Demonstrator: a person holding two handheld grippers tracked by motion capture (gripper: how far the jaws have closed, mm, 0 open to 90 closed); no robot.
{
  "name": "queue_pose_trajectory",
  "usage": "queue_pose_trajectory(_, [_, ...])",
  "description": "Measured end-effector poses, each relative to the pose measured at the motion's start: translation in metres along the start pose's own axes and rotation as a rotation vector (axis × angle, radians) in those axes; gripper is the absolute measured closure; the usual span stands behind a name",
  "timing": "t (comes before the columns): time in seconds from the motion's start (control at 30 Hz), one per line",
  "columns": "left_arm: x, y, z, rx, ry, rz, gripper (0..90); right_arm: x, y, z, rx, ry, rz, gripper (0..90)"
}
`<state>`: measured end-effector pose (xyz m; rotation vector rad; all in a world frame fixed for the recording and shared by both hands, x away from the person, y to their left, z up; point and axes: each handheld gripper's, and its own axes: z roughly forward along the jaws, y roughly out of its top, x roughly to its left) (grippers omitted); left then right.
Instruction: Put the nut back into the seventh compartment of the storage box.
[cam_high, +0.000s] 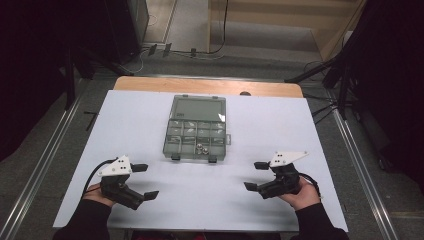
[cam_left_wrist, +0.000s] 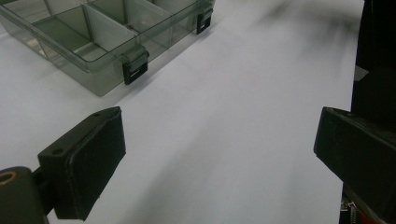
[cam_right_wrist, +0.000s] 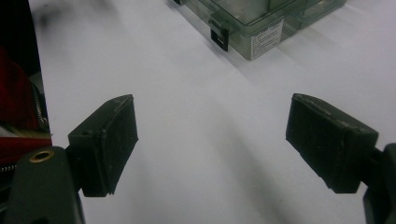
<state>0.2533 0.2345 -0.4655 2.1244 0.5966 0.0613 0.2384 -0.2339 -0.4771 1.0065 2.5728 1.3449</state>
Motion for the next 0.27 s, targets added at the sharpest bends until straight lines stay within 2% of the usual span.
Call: queue_pose_trajectory(0.27, [0.0007,-0.0005,0.0004,-0.01,-0.003,0.0,2.3,0.0016,0.0013,0.0014,-0.004,0.01,0.004,18.0])
